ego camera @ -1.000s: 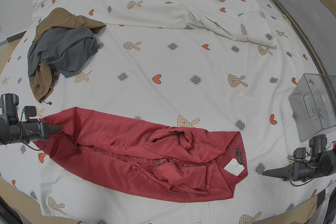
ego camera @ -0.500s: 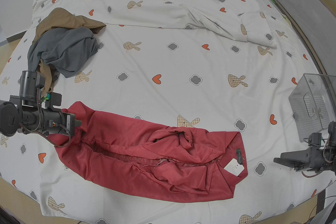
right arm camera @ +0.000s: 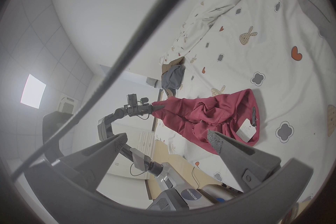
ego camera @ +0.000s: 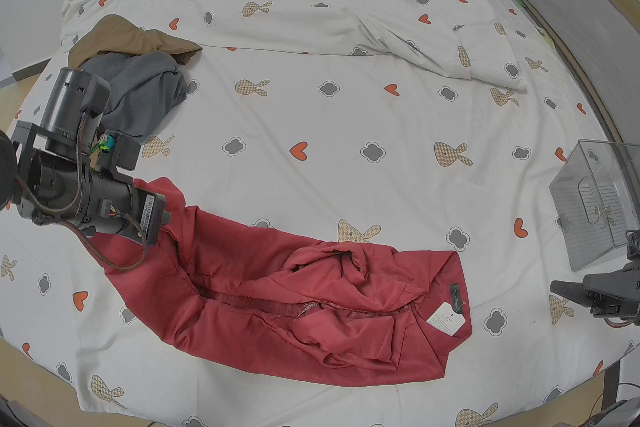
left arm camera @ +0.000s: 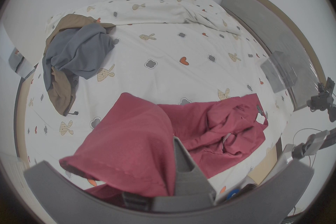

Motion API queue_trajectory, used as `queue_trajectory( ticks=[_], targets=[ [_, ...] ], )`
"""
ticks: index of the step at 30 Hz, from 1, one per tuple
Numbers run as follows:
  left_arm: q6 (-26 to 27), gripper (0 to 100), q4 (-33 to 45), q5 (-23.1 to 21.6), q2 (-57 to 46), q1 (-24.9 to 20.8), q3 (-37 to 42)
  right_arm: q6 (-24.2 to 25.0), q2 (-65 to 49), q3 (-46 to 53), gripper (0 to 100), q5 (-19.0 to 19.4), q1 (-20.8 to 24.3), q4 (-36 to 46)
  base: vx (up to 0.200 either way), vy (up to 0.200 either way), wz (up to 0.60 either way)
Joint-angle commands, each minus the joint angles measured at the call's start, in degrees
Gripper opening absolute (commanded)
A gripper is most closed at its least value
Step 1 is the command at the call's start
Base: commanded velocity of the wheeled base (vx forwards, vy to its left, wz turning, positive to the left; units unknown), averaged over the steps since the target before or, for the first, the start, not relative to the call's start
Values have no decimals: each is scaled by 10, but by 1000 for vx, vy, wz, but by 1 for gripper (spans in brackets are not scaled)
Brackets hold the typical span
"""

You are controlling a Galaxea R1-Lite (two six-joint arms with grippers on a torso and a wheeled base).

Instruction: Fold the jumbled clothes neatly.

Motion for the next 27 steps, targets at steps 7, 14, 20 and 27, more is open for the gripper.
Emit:
queue_trajectory(
  ticks=[7, 14, 20, 27],
  targets=[
    [1, 0, 82, 13, 4, -54, -77, 4, -24, -2, 100, 0, 6, -1, 0, 0, 0],
    [-18, 0, 73, -33, -3, -59, -57, 4, -22, -2, 100, 0, 8, -1, 0, 0, 0],
    [-16, 0, -5, -45, -35, -73, 10, 4, -17, -2, 100, 1, 8, -1, 0, 0, 0],
    [-16, 0, -14, -19, -37, -76, 23, 5, -12, -2, 100, 1, 8, -1, 0, -86, 0]
  ],
)
